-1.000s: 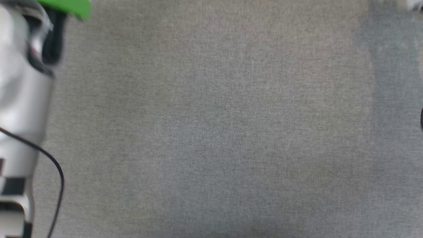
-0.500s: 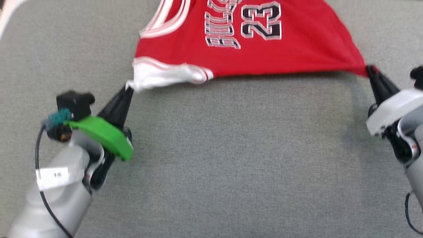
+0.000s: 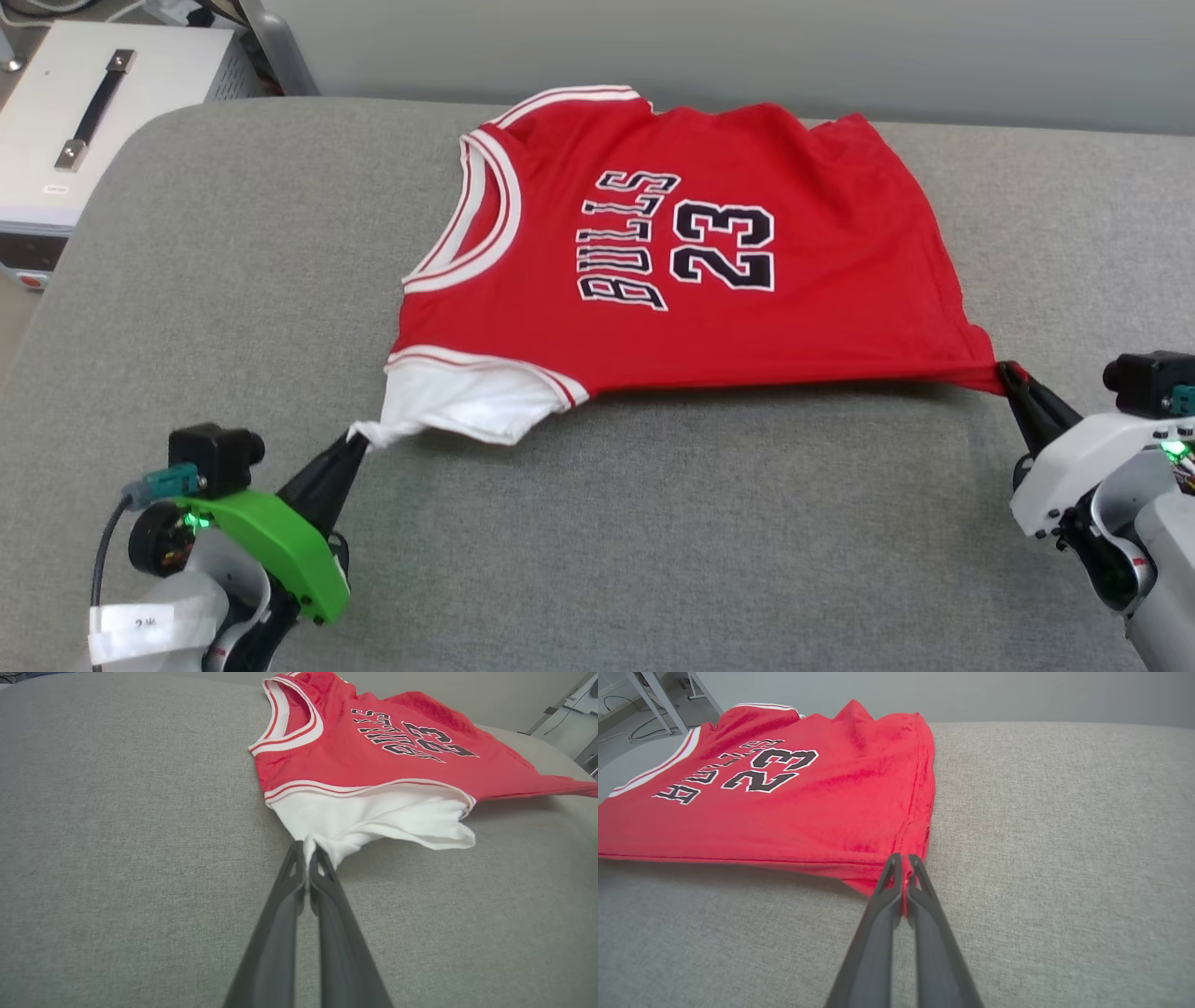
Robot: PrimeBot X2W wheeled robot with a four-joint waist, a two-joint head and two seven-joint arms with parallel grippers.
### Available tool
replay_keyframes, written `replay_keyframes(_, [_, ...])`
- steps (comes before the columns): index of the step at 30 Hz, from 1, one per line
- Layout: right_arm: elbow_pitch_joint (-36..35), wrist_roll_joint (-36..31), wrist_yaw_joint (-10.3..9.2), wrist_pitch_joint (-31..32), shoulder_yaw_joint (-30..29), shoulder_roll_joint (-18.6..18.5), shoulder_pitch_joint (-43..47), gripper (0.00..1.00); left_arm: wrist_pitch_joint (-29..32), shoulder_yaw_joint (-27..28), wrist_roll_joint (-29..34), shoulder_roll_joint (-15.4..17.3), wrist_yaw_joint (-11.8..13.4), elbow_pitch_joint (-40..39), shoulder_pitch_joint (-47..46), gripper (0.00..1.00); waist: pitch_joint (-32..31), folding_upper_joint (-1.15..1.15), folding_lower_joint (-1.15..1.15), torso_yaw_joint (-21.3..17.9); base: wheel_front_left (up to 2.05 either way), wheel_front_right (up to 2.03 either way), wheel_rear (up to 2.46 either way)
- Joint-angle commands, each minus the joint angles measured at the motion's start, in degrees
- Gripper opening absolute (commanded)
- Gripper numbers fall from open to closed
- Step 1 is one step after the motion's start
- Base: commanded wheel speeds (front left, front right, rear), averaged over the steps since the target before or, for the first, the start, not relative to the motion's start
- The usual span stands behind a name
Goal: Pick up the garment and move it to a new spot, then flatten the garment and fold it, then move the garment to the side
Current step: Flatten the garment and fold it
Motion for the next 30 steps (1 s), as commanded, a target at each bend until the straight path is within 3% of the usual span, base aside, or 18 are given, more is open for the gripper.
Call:
replay_keyframes(1, [0.2,0.5,-0.06,-0.3,0.0,-0.5,1.4,0.00,0.4,-0.6,-0.1,1.1,0.1,-0.8,1.9,0.00,-2.4,0.00,0.01,0.1,0.00,0.00,0.00])
replay_keyframes(17, [-3.7,1.8,-0.06,3.9,-4.4,-1.0,15.3,0.00,3.2,-4.6,-2.2,7.2,1.9,-11.7,16.8,0.00,-9.9,0.00,0.01,-0.9,0.00,0.00,0.00])
replay_keyframes(30, [-17.0,1.7,-0.06,14.0,-11.8,-1.5,30.0,0.00,4.5,-5.0,-5.2,12.1,3.0,-20.2,24.0,0.00,-12.7,0.00,0.01,-1.1,0.00,0.00,0.00])
